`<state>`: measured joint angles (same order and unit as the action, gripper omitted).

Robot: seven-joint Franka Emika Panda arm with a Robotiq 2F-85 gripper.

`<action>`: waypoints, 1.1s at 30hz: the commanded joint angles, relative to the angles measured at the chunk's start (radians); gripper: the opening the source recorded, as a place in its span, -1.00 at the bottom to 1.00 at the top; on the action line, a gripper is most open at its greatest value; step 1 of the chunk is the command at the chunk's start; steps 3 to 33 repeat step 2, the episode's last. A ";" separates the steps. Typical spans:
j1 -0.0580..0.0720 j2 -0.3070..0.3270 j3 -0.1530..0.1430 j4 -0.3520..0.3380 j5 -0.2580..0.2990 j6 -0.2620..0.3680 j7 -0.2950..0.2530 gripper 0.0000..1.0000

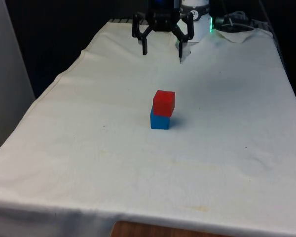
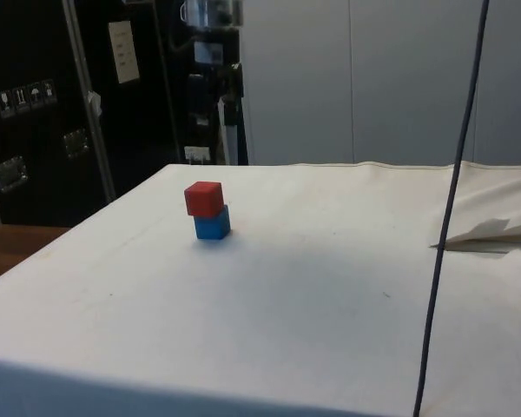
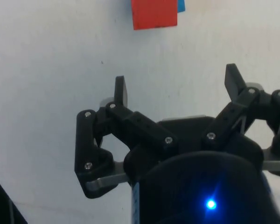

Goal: Stack the two cubes.

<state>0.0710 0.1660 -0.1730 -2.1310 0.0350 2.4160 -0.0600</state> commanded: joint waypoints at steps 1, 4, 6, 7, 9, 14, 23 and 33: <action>0.001 -0.016 -0.002 -0.018 -0.009 0.011 0.004 1.00; 0.000 0.000 0.000 0.000 0.000 0.000 0.000 1.00; 0.000 0.000 0.000 0.000 0.000 0.000 0.000 1.00; 0.000 0.000 0.000 0.000 0.000 0.000 0.000 1.00; 0.000 0.000 0.000 0.000 0.000 0.000 0.000 1.00; 0.000 0.000 0.000 0.000 0.000 0.000 0.000 1.00; 0.000 0.000 0.000 0.000 0.000 0.000 0.000 1.00; 0.000 0.000 0.000 0.000 0.000 0.000 0.000 1.00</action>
